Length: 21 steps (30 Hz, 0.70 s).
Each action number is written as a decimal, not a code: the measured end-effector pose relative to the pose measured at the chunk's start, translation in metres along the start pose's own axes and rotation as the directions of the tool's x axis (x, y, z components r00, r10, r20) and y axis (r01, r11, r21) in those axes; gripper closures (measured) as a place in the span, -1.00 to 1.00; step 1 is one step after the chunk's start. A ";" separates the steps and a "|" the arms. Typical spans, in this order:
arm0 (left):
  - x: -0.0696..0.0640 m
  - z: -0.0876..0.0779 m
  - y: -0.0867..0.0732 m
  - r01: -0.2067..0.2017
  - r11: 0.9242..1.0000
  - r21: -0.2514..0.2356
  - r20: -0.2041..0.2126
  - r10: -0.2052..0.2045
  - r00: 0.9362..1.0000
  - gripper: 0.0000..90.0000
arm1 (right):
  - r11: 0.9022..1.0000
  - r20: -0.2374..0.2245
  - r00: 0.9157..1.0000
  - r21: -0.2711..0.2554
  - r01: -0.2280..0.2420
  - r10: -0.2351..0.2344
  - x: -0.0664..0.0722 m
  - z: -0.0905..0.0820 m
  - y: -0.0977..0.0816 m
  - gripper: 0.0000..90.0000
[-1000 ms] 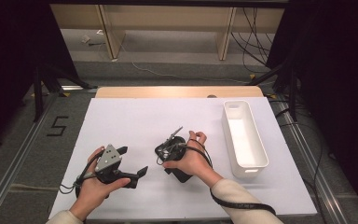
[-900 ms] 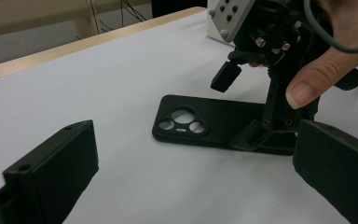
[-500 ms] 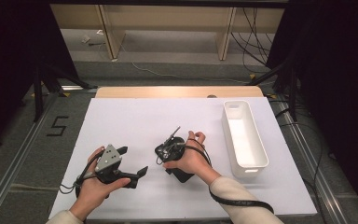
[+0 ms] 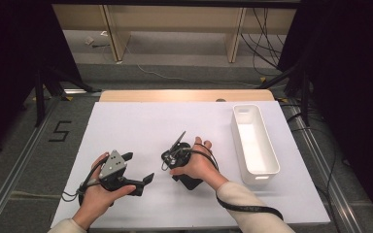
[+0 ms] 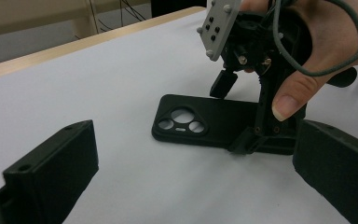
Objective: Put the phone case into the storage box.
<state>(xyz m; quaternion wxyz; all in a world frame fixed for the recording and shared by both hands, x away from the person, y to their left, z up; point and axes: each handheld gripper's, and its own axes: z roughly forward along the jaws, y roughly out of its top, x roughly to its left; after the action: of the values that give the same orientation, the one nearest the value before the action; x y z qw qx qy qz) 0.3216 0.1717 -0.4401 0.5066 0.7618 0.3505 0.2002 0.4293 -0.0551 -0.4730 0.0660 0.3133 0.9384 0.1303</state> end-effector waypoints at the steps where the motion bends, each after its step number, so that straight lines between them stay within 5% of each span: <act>1: 0.000 0.000 0.000 -0.001 1.000 0.000 0.001 0.001 1.000 -1.00 | 1.000 -0.003 1.000 0.003 -0.003 0.003 0.000 0.000 0.000 -0.93; 21: -0.001 0.001 0.000 0.000 1.000 0.001 0.007 0.000 1.000 -1.00 | 0.999 -0.024 1.000 0.051 -0.011 0.012 -0.003 0.002 0.006 -0.92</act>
<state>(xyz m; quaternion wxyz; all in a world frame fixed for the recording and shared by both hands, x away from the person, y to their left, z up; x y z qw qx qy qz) 0.3216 0.1705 -0.4406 0.5075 0.7628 0.3488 0.1974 0.4356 -0.0516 -0.4726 0.0460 0.3185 0.9403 0.1104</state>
